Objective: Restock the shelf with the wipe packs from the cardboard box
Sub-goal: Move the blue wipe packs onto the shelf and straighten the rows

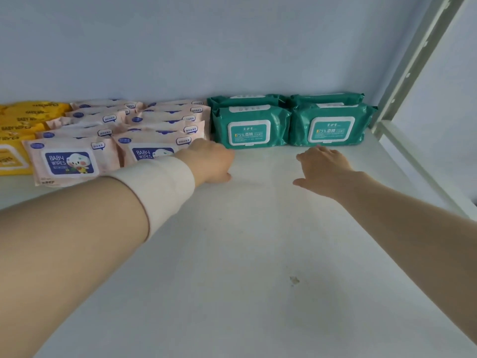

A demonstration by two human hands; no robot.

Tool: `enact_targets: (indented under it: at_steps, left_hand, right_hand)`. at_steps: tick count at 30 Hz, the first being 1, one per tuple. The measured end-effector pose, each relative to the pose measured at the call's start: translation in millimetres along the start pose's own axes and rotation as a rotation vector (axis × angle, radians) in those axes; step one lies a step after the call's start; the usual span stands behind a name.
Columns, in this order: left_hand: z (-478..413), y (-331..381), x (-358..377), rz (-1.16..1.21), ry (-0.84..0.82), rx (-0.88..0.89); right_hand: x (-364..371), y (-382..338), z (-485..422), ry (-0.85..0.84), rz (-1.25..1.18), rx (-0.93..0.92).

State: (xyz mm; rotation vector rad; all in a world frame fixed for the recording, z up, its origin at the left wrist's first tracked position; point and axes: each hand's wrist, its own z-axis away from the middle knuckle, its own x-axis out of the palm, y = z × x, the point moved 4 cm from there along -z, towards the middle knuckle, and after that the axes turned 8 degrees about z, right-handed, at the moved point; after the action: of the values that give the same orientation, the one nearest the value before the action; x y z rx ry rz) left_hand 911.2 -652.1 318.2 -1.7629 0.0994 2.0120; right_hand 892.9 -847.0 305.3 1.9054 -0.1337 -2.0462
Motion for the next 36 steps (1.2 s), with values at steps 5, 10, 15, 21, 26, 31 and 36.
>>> enact_targets:
  at_steps: [5,10,15,21,26,31,36]
  left_hand:
    - [-38.5,-22.6,-18.4,0.037,0.268,0.009]
    - [-78.2,-36.2,-19.4,0.162,0.268,-0.035]
    - [-105.4,-60.8,-22.6,0.162,0.287,-0.032]
    - [-115.7,-71.2,-21.3,0.15,0.313,-0.01]
    - [-118.0,-70.6,-21.3,0.182,0.295,-0.02]
    - [-119.0,-67.7,-23.3,0.126,0.254,-0.035]
    - [-114.6,-60.6,-28.9,0.085,0.198,-0.069]
  right_hand:
    - [-12.1,1.4,-33.3,0.298,-0.094,0.094]
    - [-7.8,9.1,-73.2,0.426,-0.159,0.173]
    - [-1.6,9.4,-110.3,0.445,-0.136,0.158]
    - [5.8,4.2,-126.6,0.561,-0.247,0.224]
    - [7.4,3.6,-131.8,0.55,-0.27,0.227]
    - [4.5,5.3,-133.8,0.511,-0.262,0.208]
    - [-3.8,8.0,-131.7,0.437,-0.289,0.169]
